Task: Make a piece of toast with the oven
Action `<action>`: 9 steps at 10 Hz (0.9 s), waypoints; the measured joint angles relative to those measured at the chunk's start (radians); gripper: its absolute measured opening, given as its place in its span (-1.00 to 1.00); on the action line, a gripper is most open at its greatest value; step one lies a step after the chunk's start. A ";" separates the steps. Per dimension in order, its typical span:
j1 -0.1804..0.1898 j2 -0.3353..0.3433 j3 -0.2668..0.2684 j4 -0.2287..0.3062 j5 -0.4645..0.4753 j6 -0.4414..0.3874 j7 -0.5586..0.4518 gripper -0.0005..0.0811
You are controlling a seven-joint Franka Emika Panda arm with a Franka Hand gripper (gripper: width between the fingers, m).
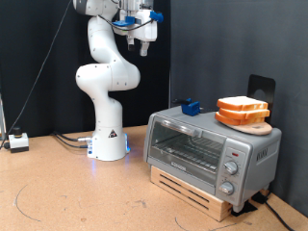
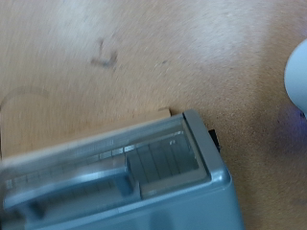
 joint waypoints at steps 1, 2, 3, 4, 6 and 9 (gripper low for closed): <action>0.024 -0.001 -0.014 0.001 0.009 0.023 -0.110 1.00; 0.049 -0.002 -0.025 0.001 0.007 0.050 -0.217 1.00; 0.071 0.002 -0.031 -0.005 -0.005 0.085 -0.325 1.00; 0.086 0.019 -0.032 -0.013 -0.043 0.136 -0.426 1.00; 0.095 0.050 -0.033 -0.013 -0.056 0.171 -0.491 1.00; 0.166 0.032 -0.126 -0.069 0.037 0.287 -0.825 1.00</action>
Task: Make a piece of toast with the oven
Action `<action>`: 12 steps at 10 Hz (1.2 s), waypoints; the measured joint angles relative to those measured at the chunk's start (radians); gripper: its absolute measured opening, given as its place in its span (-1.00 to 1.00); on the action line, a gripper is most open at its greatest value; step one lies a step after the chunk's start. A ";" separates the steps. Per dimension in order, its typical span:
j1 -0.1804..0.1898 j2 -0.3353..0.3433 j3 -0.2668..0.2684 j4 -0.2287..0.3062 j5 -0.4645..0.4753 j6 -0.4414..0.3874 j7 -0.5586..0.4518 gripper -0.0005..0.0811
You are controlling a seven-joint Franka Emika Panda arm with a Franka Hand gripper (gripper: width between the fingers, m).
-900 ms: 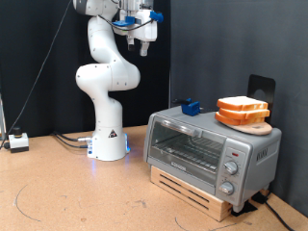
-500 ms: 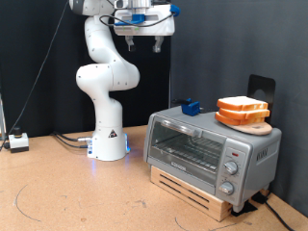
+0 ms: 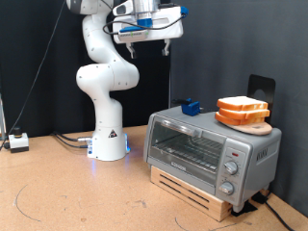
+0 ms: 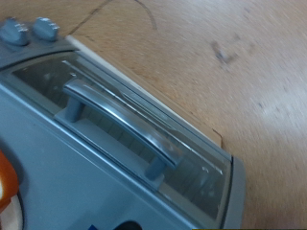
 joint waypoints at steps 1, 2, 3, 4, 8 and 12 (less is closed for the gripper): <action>0.014 0.013 -0.015 -0.034 -0.022 0.116 -0.094 1.00; 0.017 0.023 -0.010 -0.065 -0.046 0.211 -0.158 1.00; 0.016 0.022 -0.012 -0.061 -0.029 0.186 -0.137 1.00; 0.033 0.013 -0.031 -0.069 0.035 0.235 -0.191 1.00; 0.182 -0.032 -0.228 -0.083 0.173 0.168 -0.620 1.00; 0.186 0.064 -0.240 -0.097 0.124 0.139 -0.655 1.00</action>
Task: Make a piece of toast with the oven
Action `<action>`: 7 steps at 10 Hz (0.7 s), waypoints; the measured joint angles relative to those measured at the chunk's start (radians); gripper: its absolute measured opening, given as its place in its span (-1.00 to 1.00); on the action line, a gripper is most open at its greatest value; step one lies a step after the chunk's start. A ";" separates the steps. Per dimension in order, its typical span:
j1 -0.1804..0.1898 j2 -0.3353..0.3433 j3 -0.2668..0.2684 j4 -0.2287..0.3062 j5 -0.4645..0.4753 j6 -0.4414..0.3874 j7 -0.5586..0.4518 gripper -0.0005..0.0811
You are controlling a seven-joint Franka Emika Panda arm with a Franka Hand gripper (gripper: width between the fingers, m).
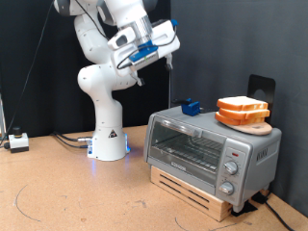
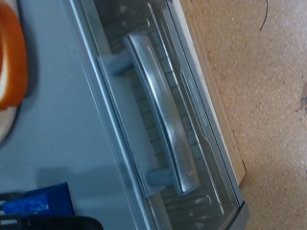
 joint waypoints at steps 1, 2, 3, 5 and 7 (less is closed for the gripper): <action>0.003 0.017 0.000 0.002 0.000 -0.006 -0.010 1.00; 0.002 0.016 0.000 0.002 0.001 -0.003 -0.009 1.00; 0.010 0.014 -0.010 0.003 0.017 -0.021 -0.062 1.00; 0.040 0.013 -0.048 0.007 0.037 -0.068 -0.206 1.00; 0.052 0.013 -0.063 0.007 0.040 -0.070 -0.281 1.00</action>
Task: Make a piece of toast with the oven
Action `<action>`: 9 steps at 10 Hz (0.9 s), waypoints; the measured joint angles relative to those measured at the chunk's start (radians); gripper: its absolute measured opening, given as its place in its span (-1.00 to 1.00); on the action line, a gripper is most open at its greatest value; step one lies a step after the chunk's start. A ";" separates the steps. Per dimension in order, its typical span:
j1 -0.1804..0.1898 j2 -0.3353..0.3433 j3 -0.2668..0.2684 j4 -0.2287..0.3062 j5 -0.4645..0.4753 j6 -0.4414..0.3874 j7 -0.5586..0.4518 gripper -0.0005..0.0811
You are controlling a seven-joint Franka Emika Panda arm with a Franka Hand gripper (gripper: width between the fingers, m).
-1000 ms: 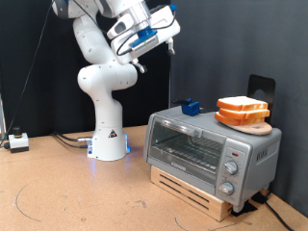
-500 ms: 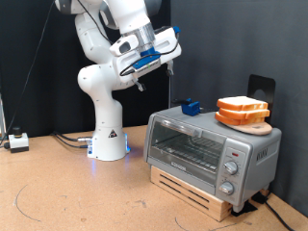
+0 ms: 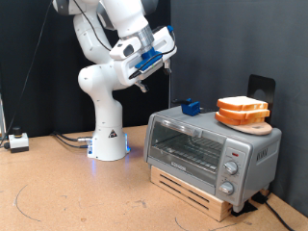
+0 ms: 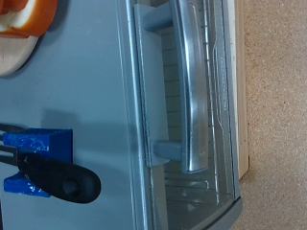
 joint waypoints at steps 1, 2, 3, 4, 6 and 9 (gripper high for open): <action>0.001 0.000 0.000 0.000 0.001 0.000 -0.009 1.00; 0.001 0.000 0.000 -0.001 0.001 0.000 -0.008 1.00; 0.001 0.000 0.002 -0.008 0.001 0.000 -0.009 1.00; 0.001 0.001 0.010 -0.030 -0.006 0.028 -0.005 1.00; -0.001 0.011 0.038 -0.104 -0.037 0.112 -0.001 1.00; 0.000 0.051 0.059 -0.196 -0.040 0.226 0.002 1.00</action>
